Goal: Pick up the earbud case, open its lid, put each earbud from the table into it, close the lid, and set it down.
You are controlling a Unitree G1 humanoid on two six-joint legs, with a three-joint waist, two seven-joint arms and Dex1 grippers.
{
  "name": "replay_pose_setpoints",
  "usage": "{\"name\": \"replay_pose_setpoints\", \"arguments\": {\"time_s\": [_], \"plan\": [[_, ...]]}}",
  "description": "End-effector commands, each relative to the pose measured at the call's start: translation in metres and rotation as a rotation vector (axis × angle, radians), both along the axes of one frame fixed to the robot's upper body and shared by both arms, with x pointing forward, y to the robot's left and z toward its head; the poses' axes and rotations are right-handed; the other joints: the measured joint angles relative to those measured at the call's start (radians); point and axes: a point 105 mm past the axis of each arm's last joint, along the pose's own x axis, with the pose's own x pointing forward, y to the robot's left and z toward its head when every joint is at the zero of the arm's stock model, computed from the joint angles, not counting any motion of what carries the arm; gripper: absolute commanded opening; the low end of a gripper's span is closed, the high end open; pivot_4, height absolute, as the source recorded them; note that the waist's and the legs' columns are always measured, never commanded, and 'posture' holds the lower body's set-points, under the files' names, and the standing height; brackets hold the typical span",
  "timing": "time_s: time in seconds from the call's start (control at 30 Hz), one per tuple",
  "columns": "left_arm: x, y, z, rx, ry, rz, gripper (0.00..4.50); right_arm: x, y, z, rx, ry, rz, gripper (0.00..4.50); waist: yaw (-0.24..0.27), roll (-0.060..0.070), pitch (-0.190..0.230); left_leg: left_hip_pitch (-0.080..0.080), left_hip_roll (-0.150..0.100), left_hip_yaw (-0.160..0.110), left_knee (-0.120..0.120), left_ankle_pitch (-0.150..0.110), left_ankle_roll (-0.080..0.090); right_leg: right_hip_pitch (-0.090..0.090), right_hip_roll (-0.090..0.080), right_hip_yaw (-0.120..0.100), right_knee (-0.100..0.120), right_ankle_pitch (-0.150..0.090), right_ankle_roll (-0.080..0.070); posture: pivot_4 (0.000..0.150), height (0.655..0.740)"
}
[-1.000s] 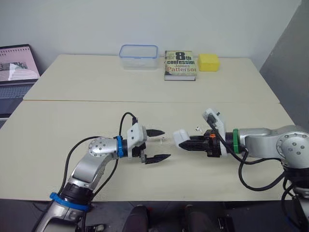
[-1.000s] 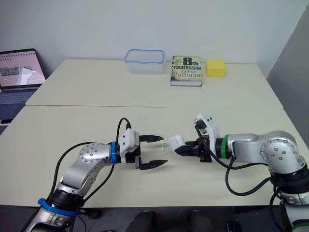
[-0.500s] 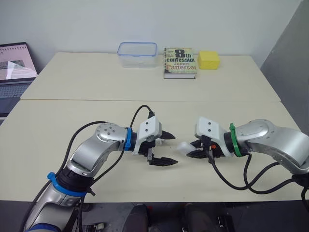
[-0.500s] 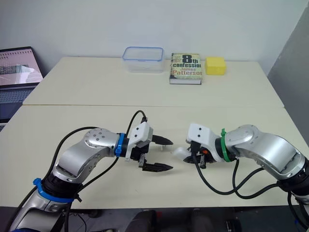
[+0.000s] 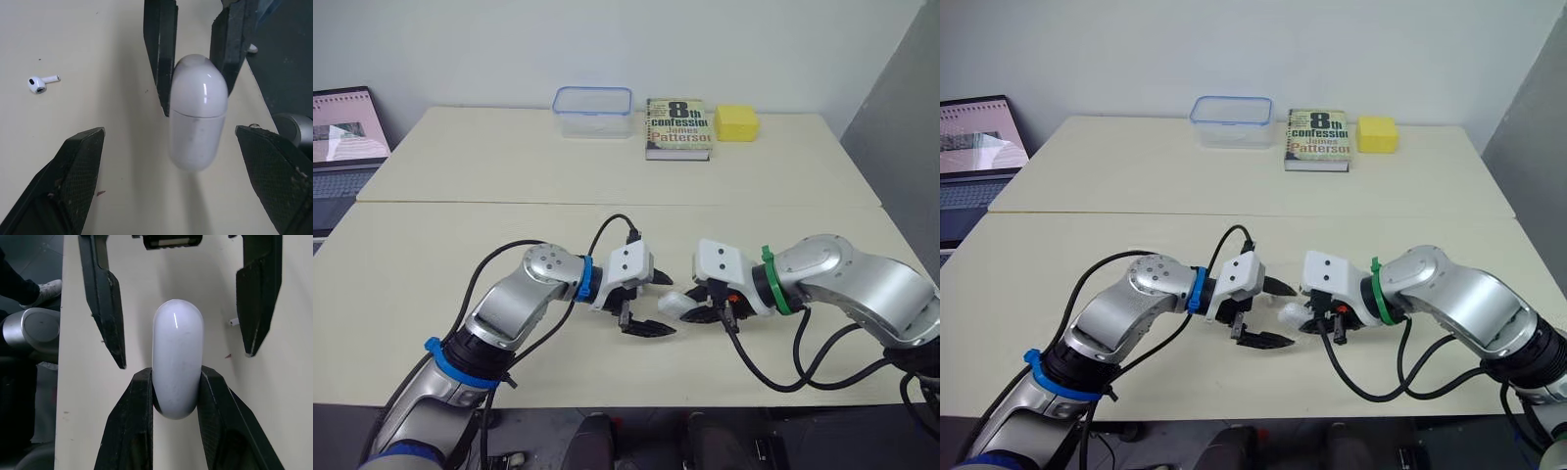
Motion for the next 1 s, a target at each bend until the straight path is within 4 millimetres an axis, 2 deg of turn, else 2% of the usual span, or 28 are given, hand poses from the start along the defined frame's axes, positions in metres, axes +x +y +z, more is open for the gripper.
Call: {"name": "replay_pose_setpoints", "arguments": {"time_s": [0.03, 0.13, 0.23, 0.4, 0.6, 1.0], "plan": [[0.0017, -0.0042, 0.0075, -0.010, -0.029, 0.003, 4.50, -0.0016, 0.0025, 0.0136, 0.018, -0.053, 0.019, 0.83, 0.000, 0.000, 0.000, 0.000, 0.000, 0.000, 0.000, 0.000, 0.000, 0.000, 0.000, 0.000, 0.000, 0.000, 0.000, 0.150, 0.7400], [0.0017, -0.0042, 0.0088, -0.019, -0.017, 0.007, 4.50, -0.0010, 0.0014, 0.0125, 0.012, -0.051, 0.017, 0.83, 0.000, 0.000, 0.000, 0.000, 0.000, 0.000, 0.000, 0.000, 0.000, 0.000, 0.000, 0.000, 0.001, 0.000, 0.000, 0.150, 0.7400], [0.0014, -0.0033, 0.0092, -0.020, -0.011, 0.006, 3.90, -0.0008, 0.0007, 0.0114, 0.009, -0.049, 0.016, 0.83, 0.000, 0.000, 0.000, 0.000, 0.000, 0.000, 0.001, 0.000, 0.000, 0.000, 0.000, 0.000, 0.001, 0.000, 0.000, 0.150, 0.7400], [0.0007, -0.0049, 0.0130, -0.045, 0.011, 0.003, 2.29, 0.0002, -0.0003, 0.0095, 0.005, -0.049, 0.014, 0.83, 0.000, 0.000, 0.000, 0.000, 0.000, 0.000, 0.001, 0.000, 0.000, 0.000, 0.000, 0.000, 0.001, 0.000, 0.000, 0.150, 0.7400], [-0.0009, -0.0079, 0.0153, -0.065, 0.023, 0.005, 0.80, 0.0000, -0.0012, 0.0070, 0.001, -0.049, 0.014, 0.82, 0.000, 0.000, 0.000, 0.000, 0.000, 0.000, 0.002, 0.000, 0.000, 0.000, 0.000, 0.000, 0.003, 0.000, 0.000, 0.150, 0.7400], [-0.0017, -0.0050, 0.0116, -0.056, 0.022, 0.012, 0.77, -0.0007, -0.0028, 0.0042, -0.008, -0.061, 0.032, 0.81, 0.000, 0.000, 0.000, 0.001, 0.000, 0.000, 0.003, 0.000, 0.000, 0.000, 0.000, 0.000, 0.007, 0.000, 0.000, 0.150, 0.7400]]}}
